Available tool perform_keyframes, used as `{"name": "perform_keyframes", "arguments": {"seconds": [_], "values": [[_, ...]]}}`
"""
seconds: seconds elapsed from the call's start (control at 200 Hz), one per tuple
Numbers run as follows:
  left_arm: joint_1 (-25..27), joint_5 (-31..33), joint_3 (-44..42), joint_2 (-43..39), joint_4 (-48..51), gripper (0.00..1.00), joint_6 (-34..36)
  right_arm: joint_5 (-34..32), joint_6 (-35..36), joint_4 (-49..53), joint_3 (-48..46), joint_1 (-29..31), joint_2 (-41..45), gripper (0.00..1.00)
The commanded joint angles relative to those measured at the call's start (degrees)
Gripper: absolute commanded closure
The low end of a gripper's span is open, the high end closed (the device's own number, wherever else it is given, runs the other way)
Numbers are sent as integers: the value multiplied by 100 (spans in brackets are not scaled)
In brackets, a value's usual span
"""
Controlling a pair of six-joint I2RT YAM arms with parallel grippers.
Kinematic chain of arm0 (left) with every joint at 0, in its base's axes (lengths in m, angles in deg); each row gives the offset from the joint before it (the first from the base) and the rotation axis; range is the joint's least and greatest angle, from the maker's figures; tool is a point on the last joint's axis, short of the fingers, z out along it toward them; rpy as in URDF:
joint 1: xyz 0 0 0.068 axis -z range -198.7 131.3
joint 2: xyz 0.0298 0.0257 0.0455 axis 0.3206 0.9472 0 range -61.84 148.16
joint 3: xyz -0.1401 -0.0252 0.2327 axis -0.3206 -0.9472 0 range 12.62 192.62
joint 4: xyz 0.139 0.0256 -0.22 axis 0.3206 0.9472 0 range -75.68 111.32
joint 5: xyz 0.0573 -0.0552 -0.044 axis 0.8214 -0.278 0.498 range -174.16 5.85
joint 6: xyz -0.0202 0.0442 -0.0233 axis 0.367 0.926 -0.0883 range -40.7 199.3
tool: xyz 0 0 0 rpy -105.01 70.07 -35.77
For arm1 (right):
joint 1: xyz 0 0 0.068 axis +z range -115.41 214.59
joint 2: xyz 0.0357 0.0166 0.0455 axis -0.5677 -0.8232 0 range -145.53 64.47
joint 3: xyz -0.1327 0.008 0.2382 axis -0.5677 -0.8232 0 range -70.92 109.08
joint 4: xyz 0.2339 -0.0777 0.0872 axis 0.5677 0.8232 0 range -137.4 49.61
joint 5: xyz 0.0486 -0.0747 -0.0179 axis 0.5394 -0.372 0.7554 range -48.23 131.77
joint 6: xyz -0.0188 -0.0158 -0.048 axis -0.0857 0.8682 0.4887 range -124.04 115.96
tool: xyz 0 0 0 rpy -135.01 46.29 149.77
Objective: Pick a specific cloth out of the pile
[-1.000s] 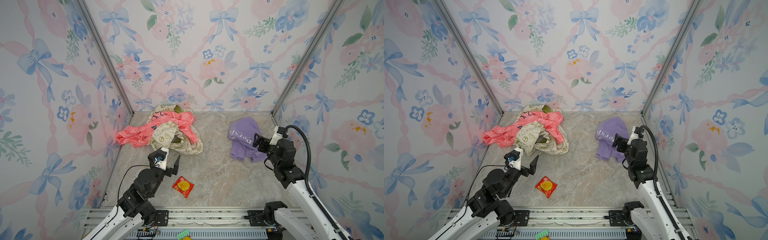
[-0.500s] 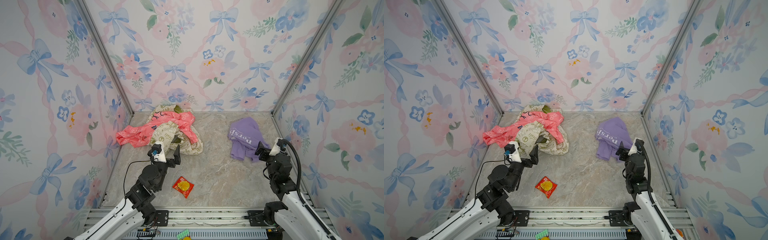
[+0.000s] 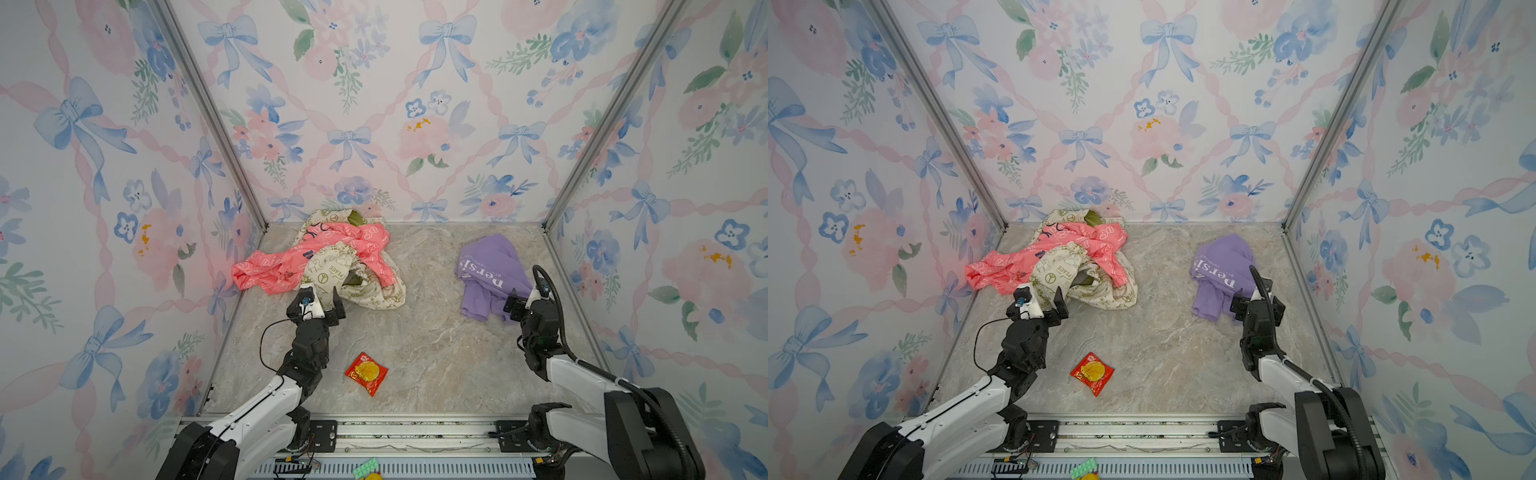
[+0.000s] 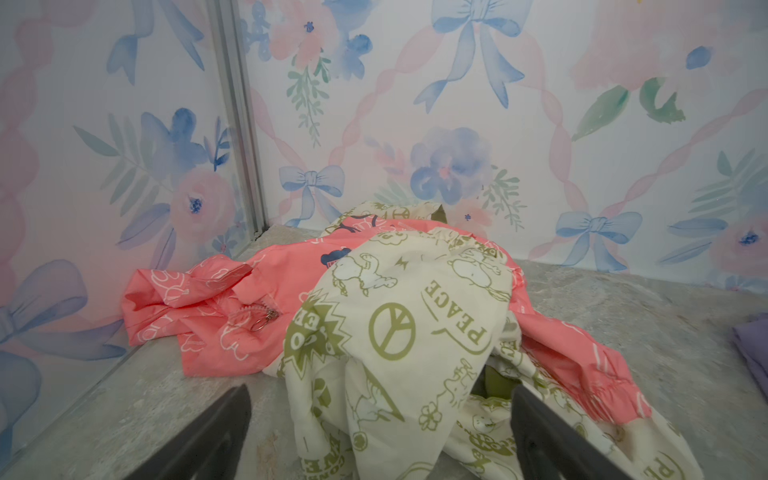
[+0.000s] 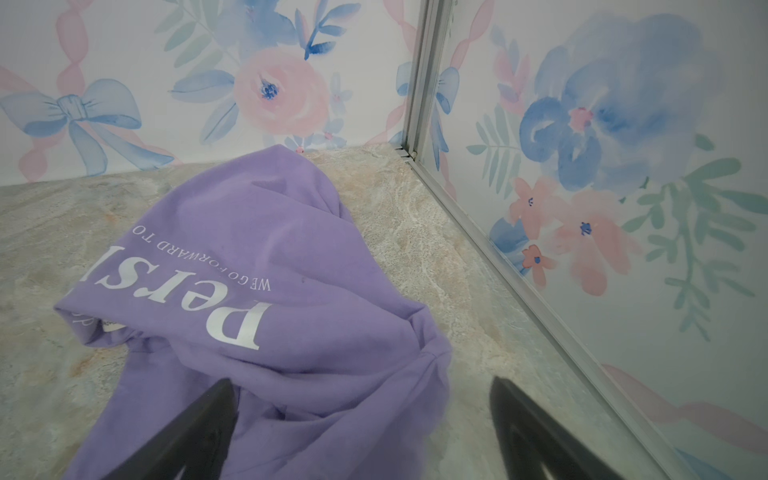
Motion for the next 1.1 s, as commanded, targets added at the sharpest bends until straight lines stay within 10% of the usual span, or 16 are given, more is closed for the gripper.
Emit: {"name": "perform_keyframes", "arguments": {"seconds": [0.0,0.31,0.675,1.09], "values": [[-351,-350,-303,368,-1313,2,174,112,228,-870,26,-29,-463,3],[-774,-794,-338,1759,-2576,2,929,1279,542,-2567,10,-20,-1968,3],[-1354,-1817,-353,3490,-4151,2,726,1597,550,-1345,522,-85,-1827,3],[-1364,-1507,100,3464,-3195,2,585,1640,458,-1251,575,-155,-1827,3]]}}
